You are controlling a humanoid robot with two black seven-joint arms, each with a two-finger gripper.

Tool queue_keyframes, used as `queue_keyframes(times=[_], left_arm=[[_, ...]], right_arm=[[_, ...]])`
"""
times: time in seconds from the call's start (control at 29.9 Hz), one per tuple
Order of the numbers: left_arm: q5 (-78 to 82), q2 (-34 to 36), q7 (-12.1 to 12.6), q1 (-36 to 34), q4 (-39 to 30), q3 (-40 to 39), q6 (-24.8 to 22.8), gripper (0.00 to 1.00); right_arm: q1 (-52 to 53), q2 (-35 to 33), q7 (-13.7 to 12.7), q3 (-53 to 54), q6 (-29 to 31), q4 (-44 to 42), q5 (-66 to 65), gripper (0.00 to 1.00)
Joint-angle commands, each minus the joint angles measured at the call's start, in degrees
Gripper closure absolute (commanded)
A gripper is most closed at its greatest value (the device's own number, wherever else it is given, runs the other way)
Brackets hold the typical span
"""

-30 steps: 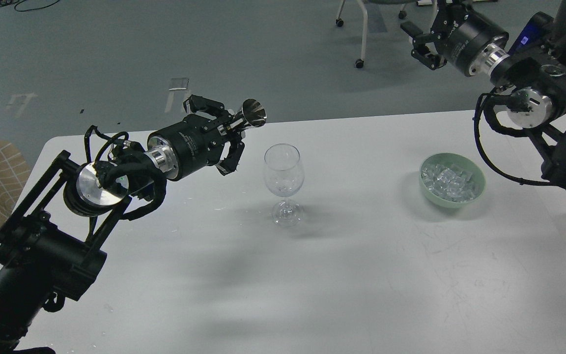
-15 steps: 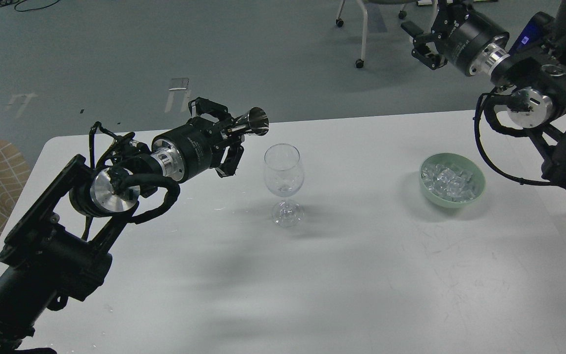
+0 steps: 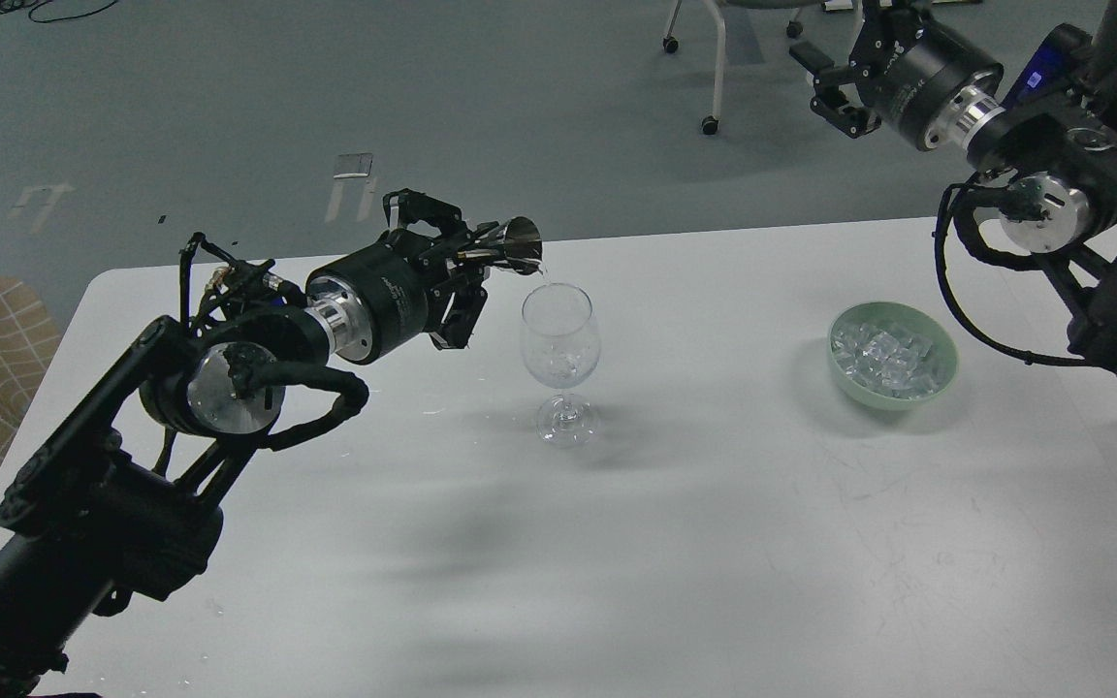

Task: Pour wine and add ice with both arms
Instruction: 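Tilt the jigger over the wine glass with the left gripper to pour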

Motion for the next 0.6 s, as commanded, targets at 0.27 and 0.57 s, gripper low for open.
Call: queue_keyframes(times=[0.27,0.57], left_arm=[[6.35,-0.12,0.00,0.20,-0.21,0.19,0.10,1.00],[13.71,0.67,0.00,-0.06,-1.79,4.22,0.10,1.00]], right_arm=[[-0.06,-0.01,0.00,-0.01,-0.01,0.02,-0.01,0.00],[-0.06,-0.01,0.09,-0.01,-0.01,-0.06,-0.01,0.00]])
